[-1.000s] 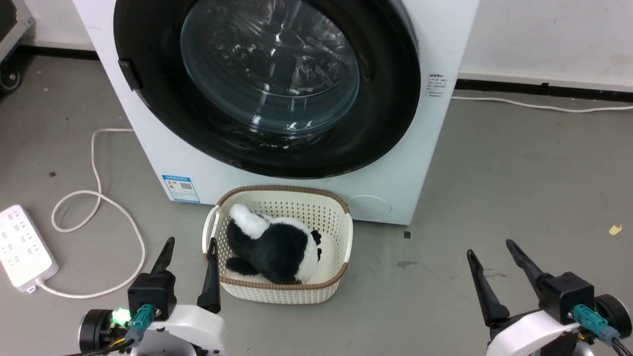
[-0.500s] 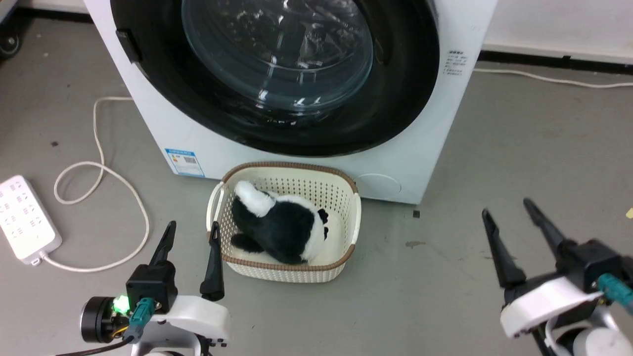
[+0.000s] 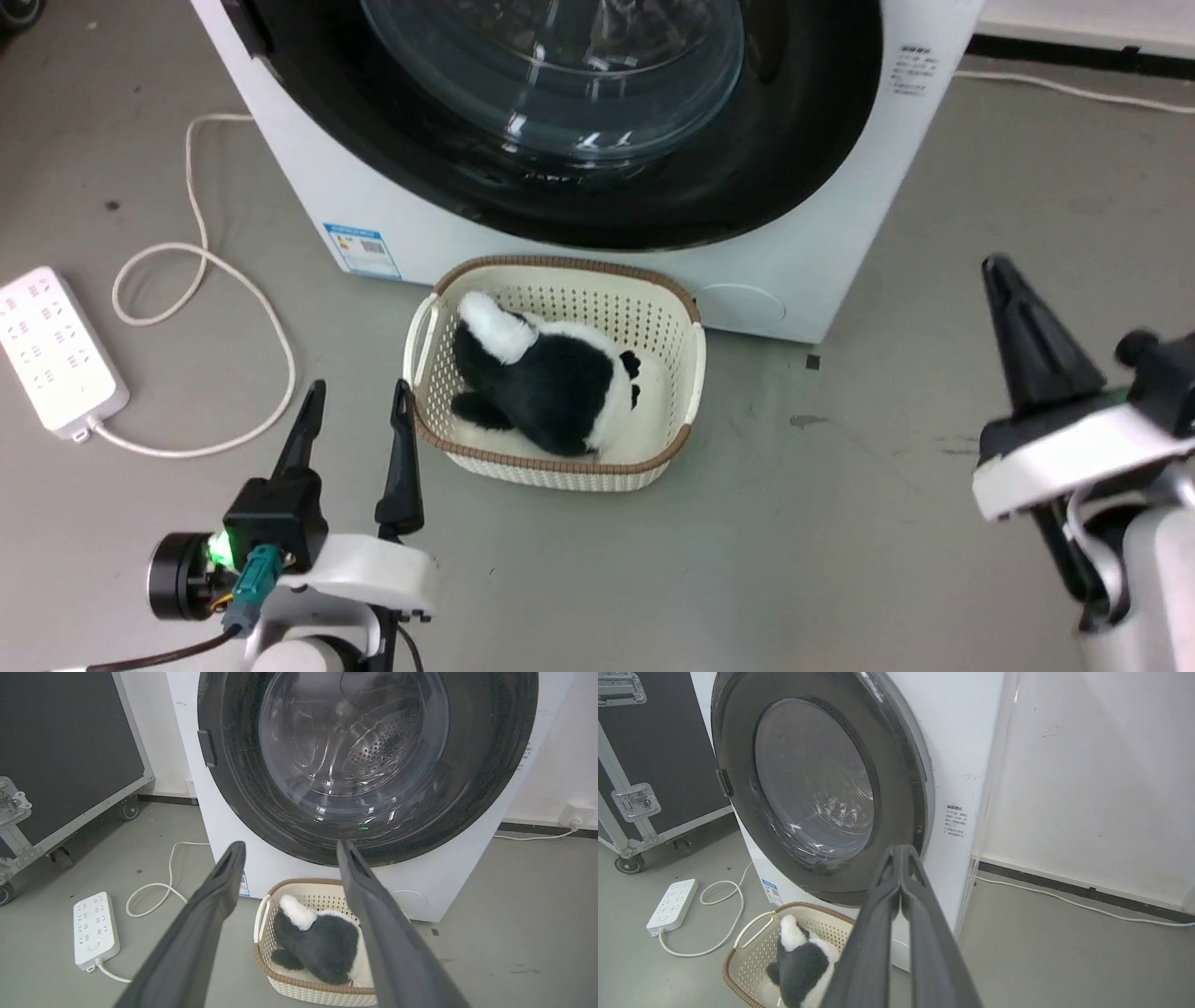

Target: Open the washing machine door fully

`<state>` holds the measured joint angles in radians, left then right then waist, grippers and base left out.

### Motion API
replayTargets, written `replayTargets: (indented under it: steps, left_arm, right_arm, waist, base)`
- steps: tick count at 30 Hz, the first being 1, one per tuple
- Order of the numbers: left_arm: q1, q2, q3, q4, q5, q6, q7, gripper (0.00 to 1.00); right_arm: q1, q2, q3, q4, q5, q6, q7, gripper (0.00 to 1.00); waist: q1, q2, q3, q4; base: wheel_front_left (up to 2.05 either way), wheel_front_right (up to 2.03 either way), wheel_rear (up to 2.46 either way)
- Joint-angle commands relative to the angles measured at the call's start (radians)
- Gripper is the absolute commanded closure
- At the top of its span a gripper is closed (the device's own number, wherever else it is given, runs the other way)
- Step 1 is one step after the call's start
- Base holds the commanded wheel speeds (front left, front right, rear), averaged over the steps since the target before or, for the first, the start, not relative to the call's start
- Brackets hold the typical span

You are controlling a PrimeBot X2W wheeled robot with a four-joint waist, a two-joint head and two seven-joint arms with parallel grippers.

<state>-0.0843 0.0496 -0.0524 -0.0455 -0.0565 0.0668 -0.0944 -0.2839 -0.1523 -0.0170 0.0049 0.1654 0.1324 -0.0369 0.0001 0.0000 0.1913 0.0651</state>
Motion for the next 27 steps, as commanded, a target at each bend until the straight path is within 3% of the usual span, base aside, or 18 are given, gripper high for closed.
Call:
replayTargets:
  steps: [1, 10, 27]
  left_arm:
    - [-0.020, 0.000, -0.005, -0.008, -0.007, 0.008, -0.013, 0.00]
    - [-0.041, 0.001, -0.012, -0.020, -0.015, 0.019, -0.029, 0.00]
    - [-0.079, 0.001, -0.035, -0.039, -0.040, 0.049, -0.069, 0.00]
  right_arm:
    - [-0.044, -0.004, -0.009, 0.011, 0.036, -0.001, 0.003, 1.00]
    - [-0.172, 0.010, -0.060, 0.072, 0.159, -0.001, 0.053, 1.00]
    - [-0.549, 0.040, -0.239, 0.338, 0.374, -0.001, 0.303, 1.00]
  waist:
    - [-0.0001, 0.0000, 0.014, 0.008]
    - [-0.0001, 0.0000, 0.060, 0.026]
    - [-0.0001, 0.0000, 0.174, 0.077]
  base:
    - [0.00, 0.00, 0.00]
    - [0.00, 0.00, 0.00]
    - [0.00, 0.00, 0.00]
